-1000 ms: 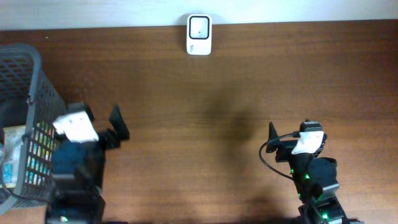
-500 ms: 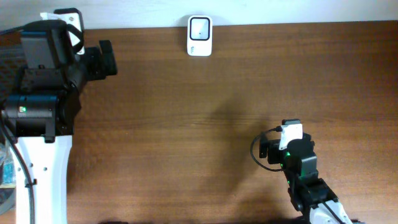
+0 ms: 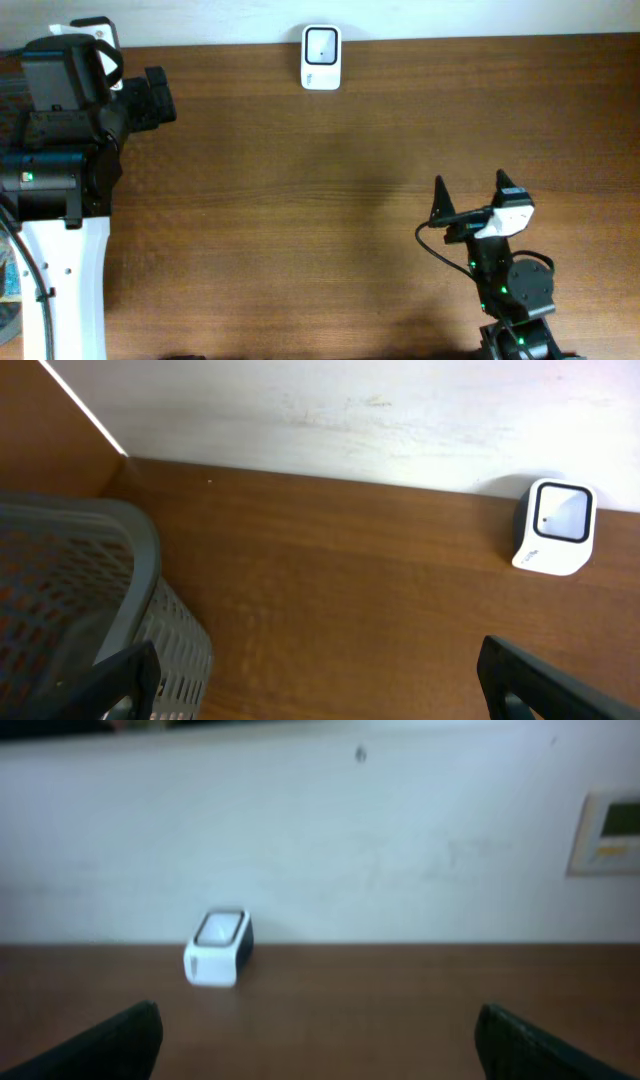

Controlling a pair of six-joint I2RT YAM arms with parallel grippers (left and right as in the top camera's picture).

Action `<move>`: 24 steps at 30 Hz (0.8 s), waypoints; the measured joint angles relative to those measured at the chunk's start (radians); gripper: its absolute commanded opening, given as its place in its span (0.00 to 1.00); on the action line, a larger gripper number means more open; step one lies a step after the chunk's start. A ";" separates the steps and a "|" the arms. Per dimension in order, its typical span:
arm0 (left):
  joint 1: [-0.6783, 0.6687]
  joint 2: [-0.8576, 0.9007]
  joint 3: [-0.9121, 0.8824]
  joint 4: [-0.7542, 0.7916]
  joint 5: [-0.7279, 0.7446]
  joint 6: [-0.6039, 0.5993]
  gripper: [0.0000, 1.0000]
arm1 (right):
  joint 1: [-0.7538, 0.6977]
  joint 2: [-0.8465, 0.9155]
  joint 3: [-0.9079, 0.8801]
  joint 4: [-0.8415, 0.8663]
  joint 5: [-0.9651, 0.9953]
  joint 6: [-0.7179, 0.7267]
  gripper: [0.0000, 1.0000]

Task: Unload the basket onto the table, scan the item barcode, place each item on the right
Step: 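Raise the left gripper and swing it over the grey basket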

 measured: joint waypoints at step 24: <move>0.000 0.009 0.000 -0.003 -0.003 0.000 0.99 | 0.000 -0.129 -0.226 -0.141 0.067 0.014 0.99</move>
